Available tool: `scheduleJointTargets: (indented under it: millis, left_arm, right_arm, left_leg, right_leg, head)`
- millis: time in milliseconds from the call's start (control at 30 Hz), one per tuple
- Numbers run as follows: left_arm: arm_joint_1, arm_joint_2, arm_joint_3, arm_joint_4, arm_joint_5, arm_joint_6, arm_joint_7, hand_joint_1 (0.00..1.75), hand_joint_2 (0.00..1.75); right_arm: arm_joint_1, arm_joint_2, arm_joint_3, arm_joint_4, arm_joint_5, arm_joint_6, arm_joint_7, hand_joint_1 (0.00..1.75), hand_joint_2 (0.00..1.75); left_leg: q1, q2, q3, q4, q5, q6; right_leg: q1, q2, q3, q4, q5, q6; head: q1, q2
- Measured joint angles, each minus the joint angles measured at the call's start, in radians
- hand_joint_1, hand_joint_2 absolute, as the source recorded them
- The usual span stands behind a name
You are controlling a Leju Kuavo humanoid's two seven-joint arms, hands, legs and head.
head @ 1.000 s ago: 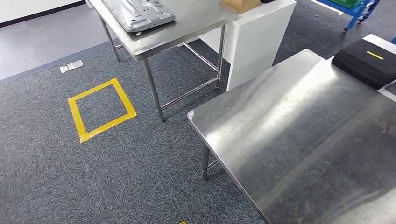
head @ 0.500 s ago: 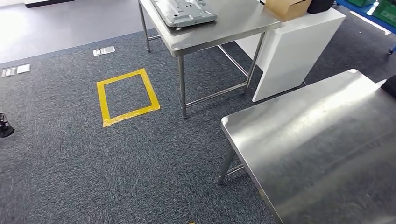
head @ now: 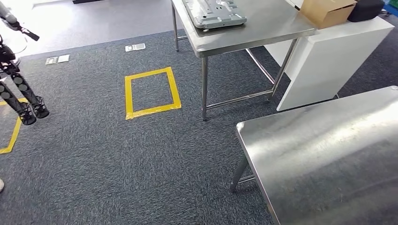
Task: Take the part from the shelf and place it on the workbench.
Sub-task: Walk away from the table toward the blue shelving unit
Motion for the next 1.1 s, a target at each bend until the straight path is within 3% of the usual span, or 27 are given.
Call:
scheduleJointTargets:
  millis: [33, 67, 133, 200, 233, 300, 367, 433, 500, 533, 567, 600, 667, 733, 800, 833, 900, 967, 1000, 1033, 1067, 1100]
  left_arm:
    - [0.001, -0.001, 0.0, 0.0, 0.0, 0.0, 0.0, 0.0, 0.0]
    - [0.002, -0.001, 0.0, 0.0, 0.0, -0.001, 0.0, 0.0, 0.0]
    - [0.002, -0.001, 0.0, 0.0, 0.0, -0.001, 0.0, 0.0, 0.0]
    - [-0.002, -0.002, 0.0, 0.0, 0.0, -0.001, 0.0, 0.0, 0.0]
    - [-0.003, -0.002, 0.0, 0.0, -0.001, -0.001, -0.001, 0.0, 0.0]
    - [-0.003, -0.002, 0.001, 0.0, -0.004, -0.002, -0.003, 0.0, 0.0]
    - [-0.001, -0.003, 0.001, 0.0, -0.008, -0.002, -0.004, 0.0, 0.0]
    - [-0.004, -0.005, 0.001, 0.0, -0.009, -0.002, -0.005, 0.0, 0.0]
    - [-0.005, -0.005, 0.001, 0.0, -0.01, -0.002, -0.007, 0.0, 0.0]
    - [-0.004, -0.006, 0.001, 0.0, -0.011, -0.002, -0.007, 0.0, 0.0]
    - [-0.003, -0.006, 0.001, 0.0, -0.011, -0.002, -0.007, 0.0, 0.0]
    - [-0.002, -0.006, 0.001, 0.0, -0.011, -0.002, -0.007, 0.0, 0.0]
    - [-0.002, -0.007, 0.001, 0.0, -0.011, -0.002, -0.007, 0.0, 0.0]
    - [-0.002, -0.008, 0.001, 0.0, -0.012, -0.002, -0.007, 0.0, 0.0]
    - [0.001, -0.008, 0.002, 0.0, -0.012, -0.002, -0.007, 0.0, 0.0]
    - [0.002, -0.008, 0.003, 0.0, -0.013, -0.002, -0.007, 0.0, 0.0]
    - [0.003, -0.008, 0.006, 0.0, -0.014, -0.002, -0.007, 0.0, 0.0]
    - [0.0, -0.009, 0.007, 0.0, -0.014, -0.002, -0.007, 0.0, 0.0]
    - [0.0, -0.009, 0.008, 0.0, -0.014, -0.002, -0.007, 0.0, 0.0]
    - [0.0, -0.009, 0.008, 0.0, -0.014, -0.002, -0.007, 0.0, 0.0]
    - [0.001, -0.009, 0.008, 0.0, -0.015, -0.002, -0.007, 0.0, 0.0]
    - [0.002, -0.009, 0.009, 0.0, -0.015, -0.002, -0.007, 0.0, 0.0]
  right_arm:
    - [0.001, -0.001, 0.0, 0.0, 0.0, 0.0, 0.0, 0.0, 0.0]
    - [0.0, -0.001, 0.002, 0.0, 0.0, 0.001, 0.0, 0.0, 0.0]
    - [-0.002, -0.001, 0.004, 0.0, 0.0, 0.001, 0.0, 0.0, 0.0]
    - [-0.003, -0.001, 0.005, 0.0, 0.0, 0.002, -0.001, 0.0, 0.0]
    - [-0.004, -0.002, 0.005, 0.0, 0.0, 0.002, -0.002, 0.0, 0.0]
    - [-0.007, -0.002, 0.006, 0.0, 0.0, 0.002, -0.003, 0.0, 0.0]
    - [-0.011, -0.002, 0.006, 0.0, -0.001, 0.002, -0.004, 0.0, 0.0]
    - [-0.009, -0.002, 0.007, 0.0, -0.001, 0.002, -0.005, 0.0, 0.0]
    - [-0.004, -0.003, 0.007, 0.0, -0.002, 0.002, -0.005, 0.0, 0.0]
    - [-0.002, -0.003, 0.007, 0.0, -0.002, 0.002, -0.005, 0.0, 0.0]
    - [-0.001, -0.003, 0.006, 0.0, -0.002, 0.002, -0.005, 0.0, 0.0]
    - [-0.001, -0.004, 0.006, 0.0, -0.002, 0.002, -0.005, 0.0, 0.0]
    - [-0.001, -0.005, 0.006, 0.0, -0.002, 0.002, -0.005, 0.0, 0.0]
    - [-0.002, -0.006, 0.007, 0.0, -0.002, 0.002, -0.005, 0.0, 0.0]
    - [-0.004, -0.006, 0.007, 0.0, -0.002, 0.002, -0.006, 0.0, 0.0]
    - [-0.005, -0.006, 0.007, 0.0, -0.002, 0.002, -0.006, 0.0, 0.0]
    - [-0.006, -0.004, 0.007, 0.0, -0.002, 0.002, -0.009, 0.0, 0.0]
    - [-0.002, -0.004, 0.007, 0.0, -0.002, 0.002, -0.01, 0.0, 0.0]
    - [0.0, -0.005, 0.007, 0.0, -0.002, 0.002, -0.01, 0.0, 0.0]
    - [0.001, -0.006, 0.007, 0.0, -0.002, 0.002, -0.01, 0.0, 0.0]
    - [0.0, -0.007, 0.007, 0.0, -0.002, 0.002, -0.01, 0.0, 0.0]
    - [-0.001, -0.007, 0.007, 0.0, -0.002, 0.002, -0.01, 0.0, 0.0]
  left_leg:
    - [0.003, 0.005, -0.012, 0.023, 0.0, -0.002]
    - [0.005, 0.01, -0.001, 0.002, 0.021, -0.003]
    - [0.007, 0.047, 0.069, -0.128, 0.084, -0.001]
    - [0.001, 0.085, 0.128, -0.236, 0.118, 0.006]
    - [-0.003, 0.092, 0.139, -0.257, 0.121, 0.01]
    - [-0.009, 0.069, 0.138, -0.265, 0.124, 0.022]
    - [-0.006, 0.047, 0.143, -0.278, 0.133, 0.037]
    - [-0.003, 0.024, 0.145, -0.286, 0.14, 0.048]
    - [-0.003, -0.005, 0.143, -0.286, 0.142, 0.051]
    - [-0.003, -0.021, 0.143, -0.286, 0.142, 0.051]
    - [-0.003, -0.037, 0.144, -0.285, 0.143, 0.05]
    - [-0.002, -0.052, 0.146, -0.285, 0.143, 0.049]
    - [-0.003, -0.079, 0.146, -0.282, 0.143, 0.043]
    - [-0.006, -0.099, 0.142, -0.279, 0.142, 0.032]
    - [-0.003, -0.118, 0.136, -0.28, 0.144, 0.018]
    - [-0.001, -0.117, 0.132, -0.276, 0.142, 0.013]
    - [0.0, -0.072, 0.104, -0.223, 0.108, 0.005]
    - [0.001, -0.015, 0.044, -0.098, 0.041, -0.002]
    - [0.003, -0.003, 0.013, -0.036, 0.016, -0.005]
    - [0.005, 0.003, -0.007, 0.003, 0.008, -0.008]
    - [0.007, 0.008, -0.008, 0.004, 0.018, -0.01]
    - [0.009, 0.016, 0.012, -0.034, 0.045, -0.011]
  right_leg:
    - [0.001, -0.014, 0.0, 0.0, -0.001, -0.001]
    - [0.002, -0.027, 0.001, 0.0, -0.003, -0.002]
    - [0.004, -0.048, 0.007, 0.0, -0.007, 0.0]
    - [0.01, -0.066, 0.011, 0.001, -0.015, 0.009]
    - [0.013, -0.075, 0.014, 0.001, -0.017, 0.014]
    - [0.015, -0.092, 0.018, -0.001, -0.02, 0.024]
    - [0.012, -0.061, 0.01, 0.025, -0.039, 0.031]
    - [0.005, 0.0, -0.037, 0.129, -0.091, 0.027]
    - [0.001, 0.026, -0.102, 0.264, -0.143, 0.026]
    - [0.0, 0.029, -0.119, 0.294, -0.147, 0.032]
    - [-0.002, 0.031, -0.118, 0.285, -0.134, 0.041]
    - [-0.004, 0.035, -0.097, 0.235, -0.106, 0.051]
    - [-0.01, 0.076, -0.037, 0.088, -0.041, 0.063]
    - [-0.011, 0.108, -0.008, 0.009, -0.01, 0.055]
    - [-0.008, 0.095, -0.003, 0.002, -0.004, 0.038]
    - [-0.009, 0.083, 0.001, 0.0, -0.001, 0.03]
    - [-0.014, 0.057, 0.005, -0.005, 0.004, 0.014]
    - [-0.01, 0.027, 0.006, -0.006, 0.002, 0.004]
    - [-0.007, 0.012, 0.006, -0.006, 0.0, 0.002]
    - [-0.005, -0.003, 0.006, -0.006, -0.001, 0.0]
    - [-0.004, -0.017, 0.007, -0.006, -0.002, -0.001]
    - [-0.004, -0.029, 0.008, -0.006, -0.004, -0.001]
  head:
    - [0.0, 0.0]
    - [0.0, 0.0]
    - [-0.001, 0.0]
    - [0.001, 0.0]
    - [0.002, 0.0]
    - [0.003, 0.0]
    - [0.004, 0.0]
    - [0.007, 0.0]
    - [0.008, 0.0]
    - [0.008, 0.0]
    - [0.009, 0.0]
    - [0.008, 0.0]
    - [0.01, 0.0]
    - [0.01, 0.0]
    - [0.01, 0.0]
    - [0.009, 0.0]
    - [0.004, 0.0]
    - [-0.001, 0.0]
    - [-0.002, 0.0]
    - [-0.002, 0.0]
    - [-0.002, 0.0]
    - [-0.002, 0.0]
